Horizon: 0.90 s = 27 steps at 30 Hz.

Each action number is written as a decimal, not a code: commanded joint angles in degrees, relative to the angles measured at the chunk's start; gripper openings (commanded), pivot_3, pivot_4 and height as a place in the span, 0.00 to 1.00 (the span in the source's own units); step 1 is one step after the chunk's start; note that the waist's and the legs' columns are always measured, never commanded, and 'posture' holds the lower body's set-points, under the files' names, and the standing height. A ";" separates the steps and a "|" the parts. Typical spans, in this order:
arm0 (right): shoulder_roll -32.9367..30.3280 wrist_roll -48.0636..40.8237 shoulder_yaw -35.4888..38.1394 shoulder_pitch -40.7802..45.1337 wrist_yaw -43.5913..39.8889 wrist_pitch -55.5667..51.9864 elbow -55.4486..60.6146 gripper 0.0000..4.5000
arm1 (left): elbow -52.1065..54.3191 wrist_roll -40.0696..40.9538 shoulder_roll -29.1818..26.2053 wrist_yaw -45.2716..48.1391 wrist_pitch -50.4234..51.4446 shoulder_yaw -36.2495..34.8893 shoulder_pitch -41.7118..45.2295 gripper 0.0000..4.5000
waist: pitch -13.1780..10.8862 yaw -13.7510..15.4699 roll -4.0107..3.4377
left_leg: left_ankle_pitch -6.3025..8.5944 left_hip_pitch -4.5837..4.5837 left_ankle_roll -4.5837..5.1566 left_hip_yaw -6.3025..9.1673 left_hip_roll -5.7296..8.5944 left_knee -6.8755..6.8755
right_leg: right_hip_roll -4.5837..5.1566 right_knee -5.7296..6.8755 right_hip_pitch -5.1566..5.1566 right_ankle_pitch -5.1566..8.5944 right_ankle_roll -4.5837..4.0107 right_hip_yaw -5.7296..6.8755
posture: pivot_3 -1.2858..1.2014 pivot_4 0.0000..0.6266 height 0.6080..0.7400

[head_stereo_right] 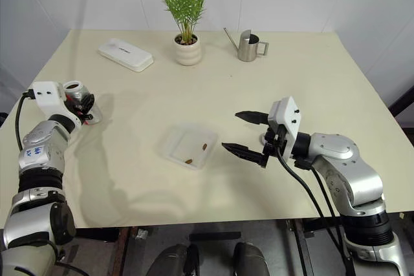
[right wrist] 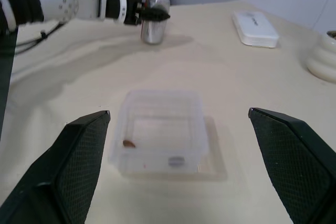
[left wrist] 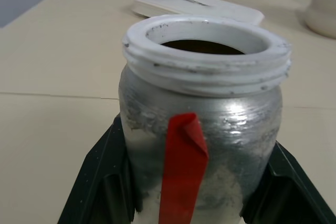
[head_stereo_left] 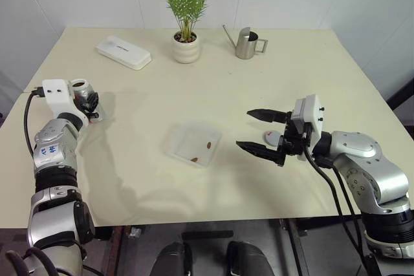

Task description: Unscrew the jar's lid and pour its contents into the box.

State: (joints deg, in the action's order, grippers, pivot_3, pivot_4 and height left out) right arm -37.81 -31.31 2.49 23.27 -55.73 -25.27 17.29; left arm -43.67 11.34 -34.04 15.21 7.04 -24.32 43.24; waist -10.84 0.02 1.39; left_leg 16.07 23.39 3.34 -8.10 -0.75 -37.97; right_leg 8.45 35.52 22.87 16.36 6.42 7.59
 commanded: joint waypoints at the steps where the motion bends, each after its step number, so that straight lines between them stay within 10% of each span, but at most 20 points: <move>1: -0.65 1.02 0.05 0.60 -1.37 2.35 -0.30 0.99 | 0.83 0.46 -0.55 1.12 -5.24 -0.08 -1.34 0.43 | 0.00 -0.14 0.00 | 0.00 -0.01 0.00 -0.01 0.00 0.00 | 0.03 0.00 0.00 0.00 0.00 -0.02 | 0.52 0.24 1.00; 5: -0.15 1.32 -0.40 1.26 -1.44 2.34 -0.80 0.99 | 1.12 0.90 -0.33 2.64 -7.93 0.25 -4.23 0.43 | 0.00 -0.40 0.00 | 0.07 -0.12 -0.12 -0.03 -0.08 0.02 | 0.08 0.00 -0.05 0.00 -0.01 -0.06 | 0.52 0.24 1.00; 13: 0.31 0.60 -0.71 1.90 -1.25 1.52 -0.49 1.00 | 5.04 4.53 -0.06 5.44 -7.46 -0.48 -8.10 0.98 | 0.00 -0.27 0.00 | 0.13 -0.12 -0.12 -0.04 -0.11 0.03 | 0.10 -0.03 -0.04 0.00 -0.03 -0.04 | 0.52 0.24 1.00; 27: -0.19 -3.48 0.10 1.96 -3.11 -1.13 1.05 1.00 | 29.43 9.08 -5.54 9.85 -0.22 -7.87 -32.23 1.00 | 0.00 -1.32 0.00 | 0.54 -0.13 -0.46 -0.02 -0.25 0.04 | 0.15 -0.15 -0.04 0.05 -0.12 -0.16 | 0.52 0.24 1.00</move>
State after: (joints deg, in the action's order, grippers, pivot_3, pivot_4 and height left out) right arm -37.59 -33.23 1.08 24.47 -58.29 -26.37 16.05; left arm -18.02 19.45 -38.15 24.60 6.78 -30.17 12.55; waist -10.84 -1.30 1.38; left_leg 16.64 23.26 2.87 -8.13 -0.99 -37.92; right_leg 8.62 35.34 22.83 16.42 6.30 7.43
